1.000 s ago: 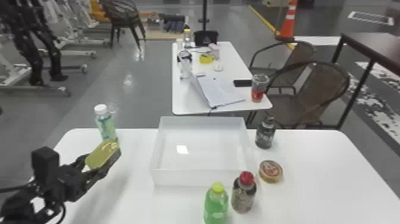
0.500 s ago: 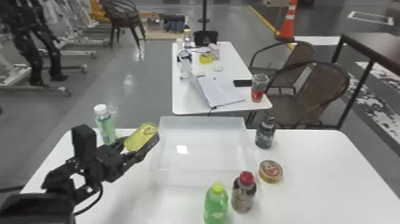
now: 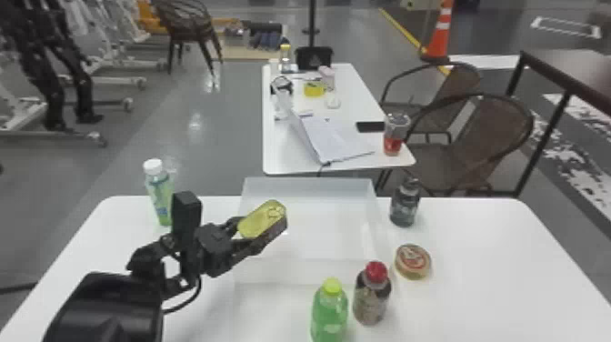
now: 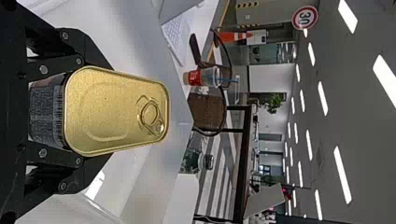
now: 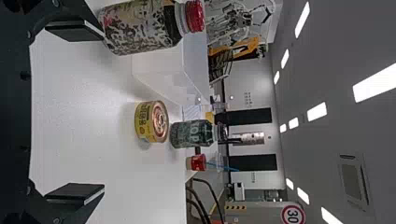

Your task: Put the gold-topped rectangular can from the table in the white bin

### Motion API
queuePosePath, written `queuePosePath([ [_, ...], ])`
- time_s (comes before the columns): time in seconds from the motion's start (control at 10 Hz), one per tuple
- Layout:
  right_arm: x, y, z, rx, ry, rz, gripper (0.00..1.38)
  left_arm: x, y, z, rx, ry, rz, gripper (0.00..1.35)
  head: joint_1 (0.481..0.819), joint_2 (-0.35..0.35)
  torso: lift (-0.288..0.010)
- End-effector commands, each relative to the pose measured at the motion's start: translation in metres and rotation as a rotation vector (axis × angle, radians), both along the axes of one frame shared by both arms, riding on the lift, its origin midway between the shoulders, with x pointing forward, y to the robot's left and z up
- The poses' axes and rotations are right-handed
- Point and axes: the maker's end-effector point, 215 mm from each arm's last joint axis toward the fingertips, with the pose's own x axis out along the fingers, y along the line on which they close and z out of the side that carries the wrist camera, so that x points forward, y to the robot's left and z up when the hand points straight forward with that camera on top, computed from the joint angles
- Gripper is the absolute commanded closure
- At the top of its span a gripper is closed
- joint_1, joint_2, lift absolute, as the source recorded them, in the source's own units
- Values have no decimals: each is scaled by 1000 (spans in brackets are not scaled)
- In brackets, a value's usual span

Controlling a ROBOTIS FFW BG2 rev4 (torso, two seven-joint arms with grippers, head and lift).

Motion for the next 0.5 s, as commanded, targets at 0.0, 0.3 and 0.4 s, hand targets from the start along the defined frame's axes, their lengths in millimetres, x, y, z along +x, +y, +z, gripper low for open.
queuePosePath([
  [0.0,1,1,0,2,0,0,147,9,-4,-12,11,10,-16,817,549,0,-100],
  [0.3,0,0,-2,5,3,-1,147,18,4,-8,19,-14,13,263,549,0,-100],
  [0.4,0,0,-2,5,3,-1,147,18,3,-4,6,-23,13,137,549,0,-100],
])
